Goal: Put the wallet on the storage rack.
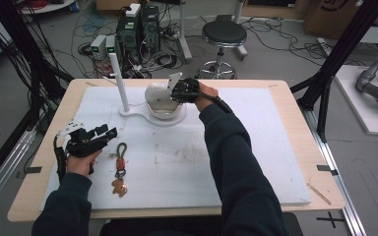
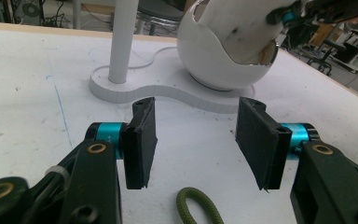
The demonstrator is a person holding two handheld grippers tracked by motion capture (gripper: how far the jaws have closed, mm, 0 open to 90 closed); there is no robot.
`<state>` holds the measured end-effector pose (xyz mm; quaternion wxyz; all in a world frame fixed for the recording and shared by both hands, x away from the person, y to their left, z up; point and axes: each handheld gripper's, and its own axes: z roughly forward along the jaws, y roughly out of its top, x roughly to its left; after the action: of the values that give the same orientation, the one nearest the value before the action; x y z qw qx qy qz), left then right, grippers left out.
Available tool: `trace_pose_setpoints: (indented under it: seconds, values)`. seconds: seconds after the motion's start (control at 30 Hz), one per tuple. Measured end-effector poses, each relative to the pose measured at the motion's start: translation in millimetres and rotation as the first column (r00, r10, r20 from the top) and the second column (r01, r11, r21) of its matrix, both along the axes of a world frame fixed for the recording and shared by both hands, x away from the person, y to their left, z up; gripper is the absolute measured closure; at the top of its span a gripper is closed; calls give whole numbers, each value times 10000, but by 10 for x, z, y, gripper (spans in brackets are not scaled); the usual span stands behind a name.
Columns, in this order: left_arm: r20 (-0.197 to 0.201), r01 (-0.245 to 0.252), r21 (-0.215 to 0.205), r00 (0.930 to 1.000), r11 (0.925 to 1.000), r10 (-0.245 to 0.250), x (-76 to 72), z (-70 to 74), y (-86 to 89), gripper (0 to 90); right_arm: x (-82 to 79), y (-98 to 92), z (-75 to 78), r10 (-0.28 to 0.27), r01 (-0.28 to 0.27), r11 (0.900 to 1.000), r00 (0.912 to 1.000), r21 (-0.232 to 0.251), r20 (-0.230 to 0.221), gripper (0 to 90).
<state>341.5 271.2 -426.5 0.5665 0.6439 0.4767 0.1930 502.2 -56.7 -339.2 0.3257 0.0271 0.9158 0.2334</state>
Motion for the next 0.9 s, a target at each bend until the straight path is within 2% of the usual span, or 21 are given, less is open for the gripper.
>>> trace_pose_setpoints:
  seconds: [0.07, 0.13, 0.17, 0.2, 0.23, 0.27, 0.3, 0.33, 0.37, 0.47, 0.5, 0.53, 0.57, 0.6, 0.63, 0.7, 0.73, 0.77, 0.8, 0.83, 0.9]
  values:
    - [11, 17, 16, 10000, 10000, -17, 0, 0, 4, 478, 16, 44, -57, -16, 15, 9999, 10000, -115, -88, 775]
    - [8, 12, -5, 10000, 10000, -12, -2, 0, 5, 478, 24, 43, -54, -225, 225, 9997, 9994, 25, -245, 767]
    - [5, 13, 6, 10000, 10000, -13, -2, 1, 6, 478, 22, 31, -45, -361, 372, 9991, 9981, 214, -495, 737]
    - [1, 23, 0, 10000, 10000, -23, -1, 0, 5, 479, 25, 13, -24, -439, 488, 9973, 9953, 554, -861, 668]
    - [-11, 28, 2, 10000, 10000, -28, -1, 0, 4, 478, 26, -9, -2, -440, 588, 9912, 9914, 1190, -1236, 575]
    - [-27, 28, -47, 10000, 10000, -28, 0, -1, -2, 478, 26, -65, 58, -343, 852, 9568, 9825, 2780, -1829, 515]
    - [-28, 28, -47, 10000, 10000, -28, 1, -3, -7, 479, 30, -81, 84, -276, 978, 9374, 9776, 3343, -2086, 524]
    - [-28, 69, -12, 10000, 10000, -69, 2, -4, -9, 478, 30, -84, 97, -297, 1126, 9255, 9734, 3616, -2270, 557]
    - [-45, 79, -14, 10000, 10000, -79, 0, -2, -14, 478, 30, -84, 97, -297, 1126, 9255, 9734, 3616, -2270, 557]
    - [-37, 78, -17, 10000, 10000, -78, -3, 0, -16, 478, 46, -57, 69, 33, 1007, 9145, 9666, 3918, -2562, 722]
    - [-30, 62, -10, 10000, 10000, -63, -2, 0, -10, 478, 43, -48, 54, 181, 861, 9202, 9651, 3819, -2612, 748]
    - [-45, 38, -48, 10000, 10000, -38, -2, -1, -8, 478, 30, -26, 20, 177, 733, 9377, 9662, 3396, -2573, 770]
    - [-53, 42, -59, 10000, 10000, -42, -3, 0, -5, 478, 30, -26, 20, 177, 733, 9377, 9662, 3396, -2573, 770]
    - [-49, 43, -54, 10000, 10000, -44, -3, 0, -5, 478, 25, -24, -20, 9, 711, 9582, 9678, 2770, -2516, 774]
    - [-46, 58, -46, 10000, 10000, -58, -4, 1, -7, 478, 25, -24, -20, 9, 711, 9582, 9678, 2770, -2516, 774]
    - [-35, 77, -31, 10000, 10000, -77, -3, 0, -11, 478, 27, -58, -57, -125, 740, 9661, 9703, 2473, -2416, 772]
    - [-46, 79, -37, 10000, 10000, -79, -4, 0, -13, 478, 23, -84, -58, -208, 855, 9622, 9697, 2587, -2434, 764]
    - [-49, 65, -50, 10000, 10000, -66, -5, 1, -8, 478, 8, -138, -45, -353, 1092, 9506, 9681, 2907, -2481, 689]
    - [-49, 65, -50, 10000, 10000, -66, -5, 1, -8, 478, 8, -138, -45, -353, 1092, 9506, 9681, 2907, -2481, 689]
    - [-51, 57, -80, 10000, 10000, -58, -6, 1, -6, 478, -7, -169, -40, -450, 1261, 9406, 9666, 3152, -2524, 611]
    - [-41, 39, -76, 10000, 10000, -39, -5, 1, 1, 477, -18, -237, -16, -662, 1708, 9232, 9531, 3442, -2954, 485]
